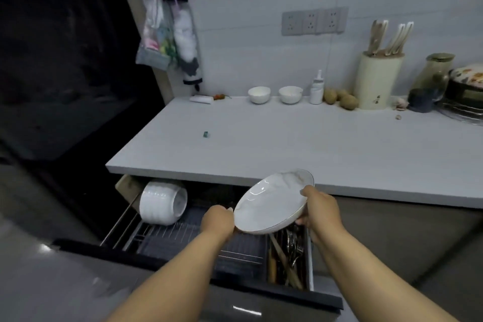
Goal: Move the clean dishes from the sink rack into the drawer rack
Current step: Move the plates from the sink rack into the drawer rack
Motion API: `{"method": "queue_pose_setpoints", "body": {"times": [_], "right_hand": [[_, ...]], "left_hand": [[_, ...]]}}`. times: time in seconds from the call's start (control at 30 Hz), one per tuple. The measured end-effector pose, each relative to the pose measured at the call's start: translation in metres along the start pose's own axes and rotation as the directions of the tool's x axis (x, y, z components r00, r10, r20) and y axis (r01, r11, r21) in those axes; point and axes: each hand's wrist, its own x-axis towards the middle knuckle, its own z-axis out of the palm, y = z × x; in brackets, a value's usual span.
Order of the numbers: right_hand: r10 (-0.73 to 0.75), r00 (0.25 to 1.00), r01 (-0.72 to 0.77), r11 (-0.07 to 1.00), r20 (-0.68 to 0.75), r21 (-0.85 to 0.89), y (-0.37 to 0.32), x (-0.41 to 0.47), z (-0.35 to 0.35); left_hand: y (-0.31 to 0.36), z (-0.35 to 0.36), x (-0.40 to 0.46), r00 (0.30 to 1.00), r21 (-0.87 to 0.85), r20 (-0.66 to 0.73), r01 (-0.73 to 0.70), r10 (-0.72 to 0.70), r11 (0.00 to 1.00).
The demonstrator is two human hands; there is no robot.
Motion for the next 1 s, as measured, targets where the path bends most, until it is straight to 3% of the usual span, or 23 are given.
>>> {"method": "queue_pose_setpoints", "body": {"times": [0.2, 0.5, 0.73, 1.0], "right_hand": [[0.099, 0.991, -0.098, 0.995, 0.085, -0.006, 0.032, -0.003, 0.08], [0.276, 0.952, -0.263, 0.959, 0.13, -0.109, 0.074, 0.029, 0.157], [0.344, 0.929, -0.311, 0.925, 0.136, -0.217, 0.102, 0.069, 0.219], [0.397, 0.905, -0.317, 0.868, 0.152, -0.382, 0.134, 0.124, 0.285]], "left_hand": [[-0.076, -0.062, 0.031, 0.993, 0.034, -0.076, 0.098, -0.095, 0.995], [-0.106, -0.11, 0.023, 0.971, -0.03, -0.212, 0.111, -0.115, 0.993], [-0.126, -0.13, 0.06, 0.981, 0.009, -0.172, 0.092, -0.089, 0.996], [-0.158, -0.135, 0.112, 0.981, 0.169, -0.182, 0.095, -0.063, 0.981]]}}
